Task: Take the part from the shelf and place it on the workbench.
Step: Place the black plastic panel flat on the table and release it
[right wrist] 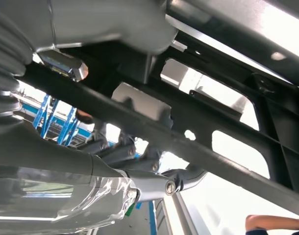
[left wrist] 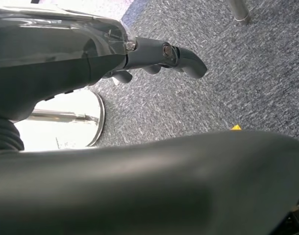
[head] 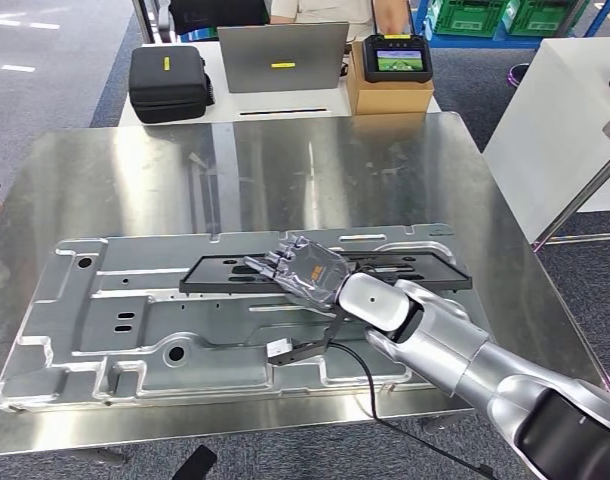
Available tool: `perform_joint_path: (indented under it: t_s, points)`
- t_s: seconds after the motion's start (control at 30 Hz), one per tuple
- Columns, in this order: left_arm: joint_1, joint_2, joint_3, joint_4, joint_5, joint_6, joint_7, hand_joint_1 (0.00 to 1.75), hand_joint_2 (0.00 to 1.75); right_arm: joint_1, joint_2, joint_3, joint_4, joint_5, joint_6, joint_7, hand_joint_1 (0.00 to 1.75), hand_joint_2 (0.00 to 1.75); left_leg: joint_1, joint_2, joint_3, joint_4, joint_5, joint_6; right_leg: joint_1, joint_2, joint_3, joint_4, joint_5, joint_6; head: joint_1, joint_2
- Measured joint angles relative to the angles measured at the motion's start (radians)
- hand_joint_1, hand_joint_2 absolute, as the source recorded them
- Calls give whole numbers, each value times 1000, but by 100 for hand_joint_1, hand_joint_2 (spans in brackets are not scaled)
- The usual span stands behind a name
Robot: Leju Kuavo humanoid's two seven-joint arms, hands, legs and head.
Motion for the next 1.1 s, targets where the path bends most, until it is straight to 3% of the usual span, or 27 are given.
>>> perform_joint_path:
  t_s: [0.07,0.57,0.67,0.83,0.97,1.1]
  points:
    - [-1,0,-1,0,2,1,0,0,0,0,0,0,0,0,0,0,0,0,0,0,0,0,0,0,0,0,0,0,0,0,0,0]
    - [2,0,3,0,19,9,18,0,0,4,0,-1,5,-23,-4,0,0,0,0,0,0,0,0,0,0,0,0,0,0,0,0,0]
    - [3,0,4,0,22,9,18,0,0,18,0,-10,13,-89,20,-11,0,0,0,0,0,0,0,0,0,0,0,0,0,0,0,0]
    - [9,0,9,0,38,9,17,0,0,30,-11,-40,50,-270,146,-66,0,0,0,0,0,0,0,0,0,0,0,0,0,0,0,0]
    - [17,0,16,0,52,10,11,0,0,33,-39,-83,46,-302,96,-50,0,0,0,0,0,0,0,0,0,0,0,0,0,0,0,0]
    - [27,0,29,0,61,14,-1,0,0,26,-82,-169,-34,-274,23,20,0,0,-1,0,0,0,0,0,0,0,0,0,0,0,0,0]
